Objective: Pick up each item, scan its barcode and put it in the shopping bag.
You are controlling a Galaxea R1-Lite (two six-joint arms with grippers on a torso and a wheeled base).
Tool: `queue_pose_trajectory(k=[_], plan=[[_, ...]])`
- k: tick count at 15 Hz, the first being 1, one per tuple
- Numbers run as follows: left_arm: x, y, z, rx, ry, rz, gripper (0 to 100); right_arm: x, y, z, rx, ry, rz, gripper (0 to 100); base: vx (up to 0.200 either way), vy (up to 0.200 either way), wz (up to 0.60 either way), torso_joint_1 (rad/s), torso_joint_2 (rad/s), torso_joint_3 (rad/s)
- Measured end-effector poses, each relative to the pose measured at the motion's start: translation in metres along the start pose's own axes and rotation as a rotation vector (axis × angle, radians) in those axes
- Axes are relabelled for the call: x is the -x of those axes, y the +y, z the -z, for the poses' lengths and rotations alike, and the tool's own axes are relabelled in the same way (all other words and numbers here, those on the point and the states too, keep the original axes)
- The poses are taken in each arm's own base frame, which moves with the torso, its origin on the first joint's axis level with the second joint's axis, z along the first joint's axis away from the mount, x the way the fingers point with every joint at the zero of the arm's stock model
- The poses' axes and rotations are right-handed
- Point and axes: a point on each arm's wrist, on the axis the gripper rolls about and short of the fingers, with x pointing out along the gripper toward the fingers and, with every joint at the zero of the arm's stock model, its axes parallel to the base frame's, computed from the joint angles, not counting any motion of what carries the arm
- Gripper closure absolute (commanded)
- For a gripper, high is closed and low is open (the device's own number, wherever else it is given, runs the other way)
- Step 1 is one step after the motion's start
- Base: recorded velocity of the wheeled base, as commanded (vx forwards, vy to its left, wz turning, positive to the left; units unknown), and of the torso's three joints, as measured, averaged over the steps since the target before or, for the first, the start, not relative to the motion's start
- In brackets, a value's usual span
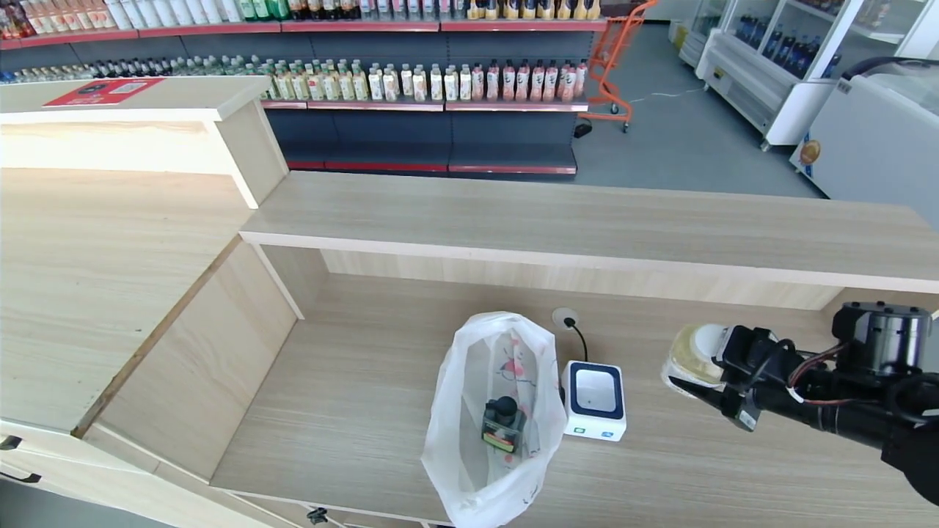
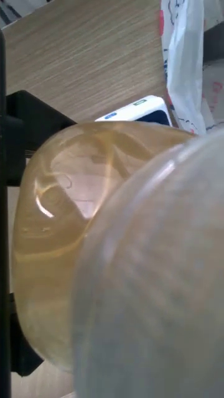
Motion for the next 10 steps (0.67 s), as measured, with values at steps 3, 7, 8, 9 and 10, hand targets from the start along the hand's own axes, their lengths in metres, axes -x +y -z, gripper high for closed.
queue_pose_trajectory(k=[3,7,8,9,10], plan=[[0.0,0.0,0.0,0.0,0.0,0.001,0,-0.022,-0.003,0.011,0.068,-0.049,0.024,100,0.0,0.0,0.0,0.0,0.0,0.0],[0.0,0.0,0.0,0.0,0.0,0.0,0,-0.066,0.014,0.018,0.124,-0.277,-0.098,100,0.0,0.0,0.0,0.0,0.0,0.0],[0.0,0.0,0.0,0.0,0.0,0.0,0,-0.075,0.019,0.021,0.148,-0.343,-0.136,100,0.0,0.0,0.0,0.0,0.0,0.0],[0.0,0.0,0.0,0.0,0.0,0.0,0,-0.083,0.022,0.024,0.178,-0.387,-0.162,100,0.0,0.0,0.0,0.0,0.0,0.0],[0.0,0.0,0.0,0.0,0.0,0.0,0,-0.093,0.025,0.028,0.221,-0.426,-0.177,100,0.0,0.0,0.0,0.0,0.0,0.0]])
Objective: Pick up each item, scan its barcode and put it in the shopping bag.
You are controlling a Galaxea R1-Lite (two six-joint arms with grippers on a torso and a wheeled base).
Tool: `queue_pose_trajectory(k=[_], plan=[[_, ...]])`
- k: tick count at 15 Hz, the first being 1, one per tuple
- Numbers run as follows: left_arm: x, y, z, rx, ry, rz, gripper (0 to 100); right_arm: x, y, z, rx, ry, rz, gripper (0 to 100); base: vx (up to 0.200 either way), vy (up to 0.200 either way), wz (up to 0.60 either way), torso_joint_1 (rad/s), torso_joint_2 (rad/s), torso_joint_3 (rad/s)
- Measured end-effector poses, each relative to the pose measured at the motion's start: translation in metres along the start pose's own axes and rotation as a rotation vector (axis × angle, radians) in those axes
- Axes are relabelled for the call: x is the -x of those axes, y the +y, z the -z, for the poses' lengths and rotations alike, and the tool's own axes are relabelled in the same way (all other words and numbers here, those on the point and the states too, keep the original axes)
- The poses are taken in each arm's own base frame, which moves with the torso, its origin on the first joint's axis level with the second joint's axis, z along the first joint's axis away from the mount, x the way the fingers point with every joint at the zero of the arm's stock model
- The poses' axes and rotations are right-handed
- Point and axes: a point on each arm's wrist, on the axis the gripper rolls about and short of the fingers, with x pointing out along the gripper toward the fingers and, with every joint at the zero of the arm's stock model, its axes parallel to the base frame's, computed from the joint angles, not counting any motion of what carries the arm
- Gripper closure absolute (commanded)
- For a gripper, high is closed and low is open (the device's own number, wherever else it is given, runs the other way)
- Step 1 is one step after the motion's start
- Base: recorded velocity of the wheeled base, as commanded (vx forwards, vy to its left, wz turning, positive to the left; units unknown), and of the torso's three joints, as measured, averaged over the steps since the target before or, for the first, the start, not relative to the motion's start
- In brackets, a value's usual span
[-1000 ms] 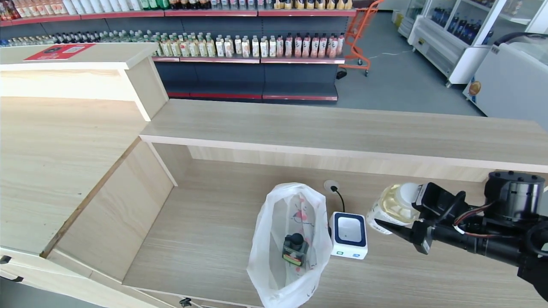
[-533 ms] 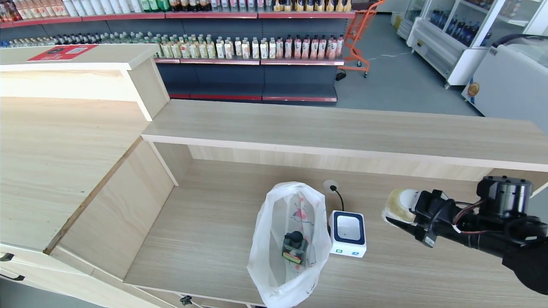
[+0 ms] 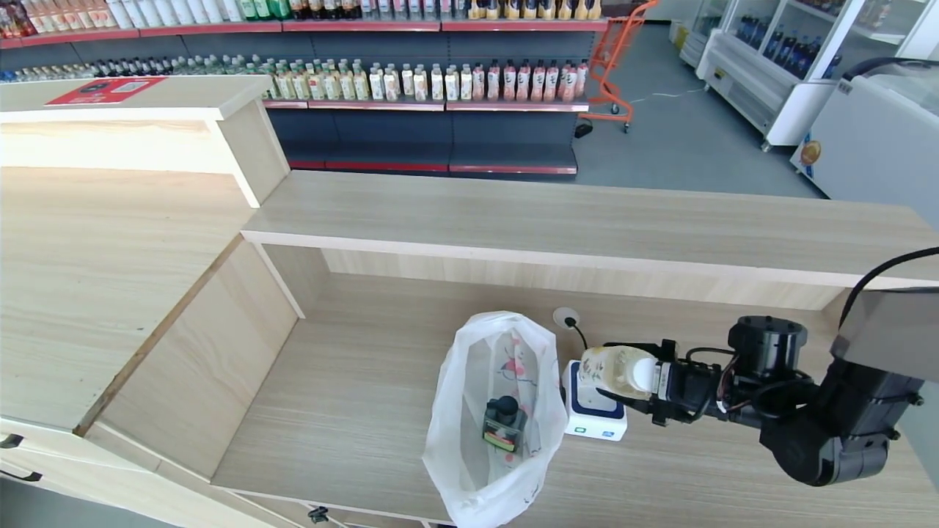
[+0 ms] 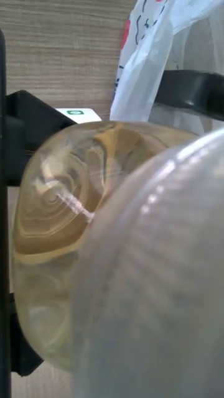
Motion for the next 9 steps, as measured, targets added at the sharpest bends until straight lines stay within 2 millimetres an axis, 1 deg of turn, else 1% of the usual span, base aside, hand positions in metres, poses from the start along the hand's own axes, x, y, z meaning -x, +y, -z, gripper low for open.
queue_pose_trajectory(k=[4,7,9], plan=[[0.0,0.0,0.0,0.0,0.0,0.0,0,-0.019,0.003,0.025,0.076,-0.011,-0.004,100,0.0,0.0,0.0,0.0,0.0,0.0],[0.0,0.0,0.0,0.0,0.0,0.0,0,-0.027,0.009,0.037,0.079,-0.011,-0.013,100,0.0,0.0,0.0,0.0,0.0,0.0],[0.0,0.0,0.0,0.0,0.0,0.0,0,-0.033,0.011,0.04,0.105,-0.018,-0.015,100,0.0,0.0,0.0,0.0,0.0,0.0]])
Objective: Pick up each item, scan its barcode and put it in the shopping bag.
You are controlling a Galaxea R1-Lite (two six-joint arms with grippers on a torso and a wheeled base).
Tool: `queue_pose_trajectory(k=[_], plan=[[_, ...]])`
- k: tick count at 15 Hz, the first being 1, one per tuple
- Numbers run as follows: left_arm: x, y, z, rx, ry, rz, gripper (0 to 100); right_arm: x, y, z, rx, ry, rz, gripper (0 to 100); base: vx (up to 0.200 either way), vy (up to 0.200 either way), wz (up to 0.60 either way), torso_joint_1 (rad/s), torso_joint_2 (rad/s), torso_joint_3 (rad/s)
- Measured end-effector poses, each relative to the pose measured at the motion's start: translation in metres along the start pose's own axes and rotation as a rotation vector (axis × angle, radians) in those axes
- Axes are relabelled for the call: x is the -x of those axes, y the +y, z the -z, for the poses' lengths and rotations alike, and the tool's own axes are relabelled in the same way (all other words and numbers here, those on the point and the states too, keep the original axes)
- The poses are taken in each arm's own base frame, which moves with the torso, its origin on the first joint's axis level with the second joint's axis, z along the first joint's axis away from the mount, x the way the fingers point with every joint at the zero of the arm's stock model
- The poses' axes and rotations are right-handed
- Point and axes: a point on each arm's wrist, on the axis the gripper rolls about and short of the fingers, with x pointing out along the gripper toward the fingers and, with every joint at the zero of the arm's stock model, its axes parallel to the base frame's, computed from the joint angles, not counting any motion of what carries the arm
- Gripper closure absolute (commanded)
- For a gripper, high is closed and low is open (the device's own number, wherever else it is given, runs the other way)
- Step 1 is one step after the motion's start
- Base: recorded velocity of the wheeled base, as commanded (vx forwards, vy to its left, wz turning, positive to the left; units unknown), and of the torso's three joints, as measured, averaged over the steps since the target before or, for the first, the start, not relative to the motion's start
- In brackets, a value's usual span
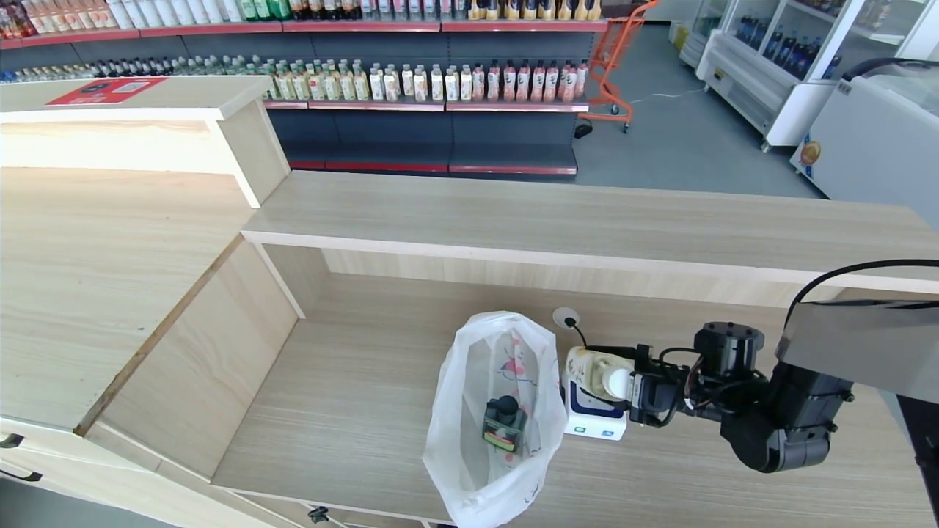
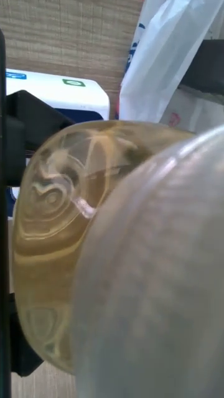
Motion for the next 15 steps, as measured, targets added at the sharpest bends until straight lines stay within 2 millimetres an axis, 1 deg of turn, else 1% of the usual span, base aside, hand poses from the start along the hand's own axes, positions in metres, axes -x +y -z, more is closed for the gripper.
queue_pose_trajectory(k=[4,6,7,8,10,12,13,15], plan=[[0.0,0.0,0.0,0.0,0.0,0.0,0,-0.004,0.002,0.004,0.032,-0.002,-0.003,100,0.0,0.0,0.0,0.0,0.0,0.0],[0.0,0.0,0.0,0.0,0.0,0.0,0,-0.003,-0.001,0.002,0.007,0.0,0.002,100,0.0,0.0,0.0,0.0,0.0,0.0],[0.0,0.0,0.0,0.0,0.0,0.0,0,-0.001,-0.007,-0.001,-0.039,0.001,0.011,100,0.0,0.0,0.0,0.0,0.0,0.0],[0.0,0.0,0.0,0.0,0.0,0.0,0,0.001,-0.014,-0.005,-0.116,-0.004,0.025,100,0.0,0.0,0.0,0.0,0.0,0.0],[0.0,0.0,0.0,0.0,0.0,0.0,0,0.006,-0.037,-0.021,-0.347,-0.032,0.072,100,0.0,0.0,0.0,0.0,0.0,0.0],[0.0,0.0,0.0,0.0,0.0,0.0,0,0.011,-0.056,-0.034,-0.558,0.0,0.156,100,0.0,0.0,0.0,0.0,0.0,0.0],[0.0,0.0,0.0,0.0,0.0,0.0,0,0.008,-0.063,-0.041,-0.656,0.044,0.218,100,0.0,0.0,0.0,0.0,0.0,0.0],[0.0,0.0,0.0,0.0,0.0,0.0,0,-0.009,-0.065,-0.055,-0.752,0.058,0.232,100,0.0,0.0,0.0,0.0,0.0,0.0]])
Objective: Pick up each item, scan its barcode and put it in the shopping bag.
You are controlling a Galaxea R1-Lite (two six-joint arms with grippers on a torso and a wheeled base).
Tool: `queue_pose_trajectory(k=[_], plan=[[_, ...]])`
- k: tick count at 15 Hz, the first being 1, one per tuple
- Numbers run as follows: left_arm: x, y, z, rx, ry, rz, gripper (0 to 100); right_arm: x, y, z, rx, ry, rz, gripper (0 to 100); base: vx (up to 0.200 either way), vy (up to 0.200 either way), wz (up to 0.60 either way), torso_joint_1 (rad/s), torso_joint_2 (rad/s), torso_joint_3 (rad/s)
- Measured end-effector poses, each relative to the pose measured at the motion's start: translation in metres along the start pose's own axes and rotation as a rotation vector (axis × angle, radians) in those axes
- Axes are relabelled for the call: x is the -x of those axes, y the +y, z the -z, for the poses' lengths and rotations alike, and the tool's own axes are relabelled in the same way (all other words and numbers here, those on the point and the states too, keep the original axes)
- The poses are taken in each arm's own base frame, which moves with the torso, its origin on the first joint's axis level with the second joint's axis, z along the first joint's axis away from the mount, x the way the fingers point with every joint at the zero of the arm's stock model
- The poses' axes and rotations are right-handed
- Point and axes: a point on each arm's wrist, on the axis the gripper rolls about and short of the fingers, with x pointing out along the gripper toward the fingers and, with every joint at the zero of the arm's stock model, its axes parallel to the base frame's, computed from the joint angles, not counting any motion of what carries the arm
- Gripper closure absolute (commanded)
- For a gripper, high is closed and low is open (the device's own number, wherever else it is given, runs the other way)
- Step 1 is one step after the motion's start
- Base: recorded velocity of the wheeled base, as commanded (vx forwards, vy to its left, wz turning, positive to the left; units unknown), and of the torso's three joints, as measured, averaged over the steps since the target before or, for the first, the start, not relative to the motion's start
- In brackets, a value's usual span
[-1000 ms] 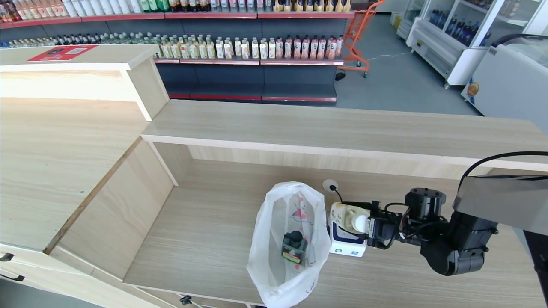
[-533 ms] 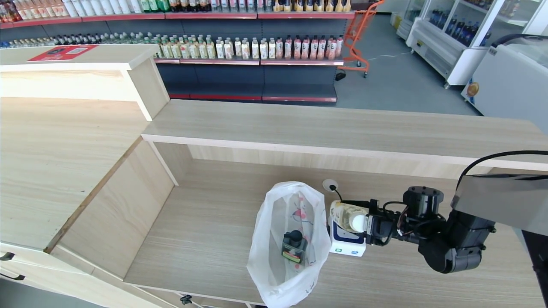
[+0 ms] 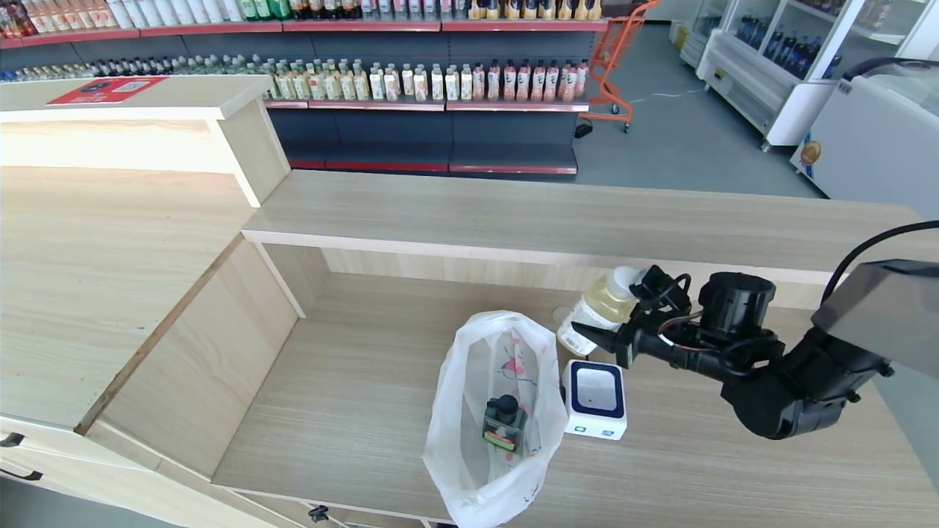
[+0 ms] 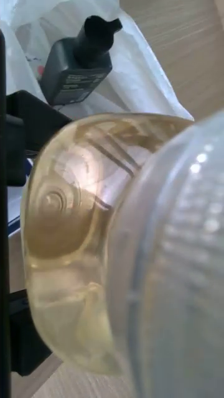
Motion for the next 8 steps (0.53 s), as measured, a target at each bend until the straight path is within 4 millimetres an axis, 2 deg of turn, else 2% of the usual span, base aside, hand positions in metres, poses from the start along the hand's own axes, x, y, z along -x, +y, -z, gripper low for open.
queue_pose_trajectory(k=[4,8], plan=[[0.0,0.0,0.0,0.0,0.0,0.0,0,-0.043,0.033,0.001,-0.084,0.027,-0.053,100,0.0,0.0,0.0,0.0,0.0,0.0],[0.0,0.0,0.0,0.0,0.0,0.0,0,-0.083,0.058,0.017,-0.078,0.027,-0.08,100,0.0,0.0,0.0,0.0,0.0,0.0]])
